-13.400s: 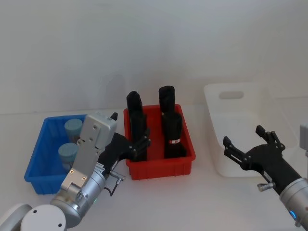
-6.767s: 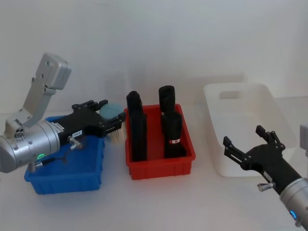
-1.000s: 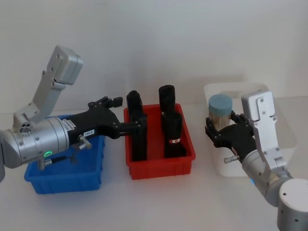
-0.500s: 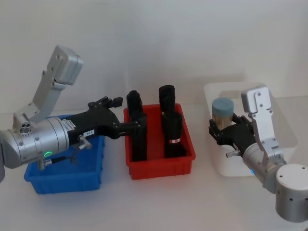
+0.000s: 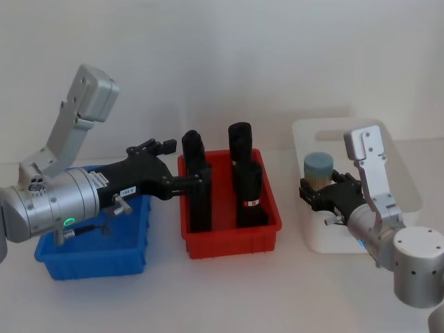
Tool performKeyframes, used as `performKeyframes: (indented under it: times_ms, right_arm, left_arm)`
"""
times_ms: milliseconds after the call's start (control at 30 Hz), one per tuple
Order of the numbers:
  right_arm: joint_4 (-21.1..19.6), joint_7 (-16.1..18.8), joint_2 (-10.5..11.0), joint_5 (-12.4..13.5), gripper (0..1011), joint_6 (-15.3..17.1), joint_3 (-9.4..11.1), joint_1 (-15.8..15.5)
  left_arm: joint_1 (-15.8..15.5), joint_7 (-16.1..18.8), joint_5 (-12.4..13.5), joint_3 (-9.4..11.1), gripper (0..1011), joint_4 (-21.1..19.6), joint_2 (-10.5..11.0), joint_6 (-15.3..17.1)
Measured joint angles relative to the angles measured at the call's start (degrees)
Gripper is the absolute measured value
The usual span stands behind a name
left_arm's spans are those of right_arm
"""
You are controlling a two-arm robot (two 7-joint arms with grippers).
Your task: Pick the cotton swabs from the blue box and place them into the white box.
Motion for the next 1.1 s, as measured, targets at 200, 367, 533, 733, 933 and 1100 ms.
performKeyframes:
  times_ms: [200, 367, 533, 733, 933, 1100]
  right_arm:
    - [1.6, 0.4, -0.2, 0.2, 850, 0.0, 0.2, 0.8]
    - [2.1, 0.5, -0.3, 0.2, 972, -0.5, 0.4, 1.1]
    - [2.1, 0.3, -0.2, 0.1, 1001, -1.0, 0.5, 1.0]
    - [1.2, -0.1, 0.0, 0.0, 1002, -2.3, 0.7, 0.6]
    - [-0.6, -0.9, 0.3, -0.3, 1002, -4.6, 0.9, -0.2]
    - [-2.5, -1.7, 0.7, -0.6, 1001, -6.7, 1.2, -1.2]
  left_arm:
    - [0.0, 0.0, 0.0, 0.0, 1004, 0.0, 0.0, 0.0]
    - [0.0, 0.0, 0.0, 0.0, 1004, 0.0, 0.0, 0.0]
    - [0.0, 0.0, 0.0, 0.0, 1004, 0.0, 0.0, 0.0]
    - [0.0, 0.0, 0.0, 0.0, 1004, 0.0, 0.0, 0.0]
    - [0.0, 0.0, 0.0, 0.0, 1004, 0.0, 0.0, 0.0]
    - [0.0, 0.0, 0.0, 0.0, 1004, 0.0, 0.0, 0.0]
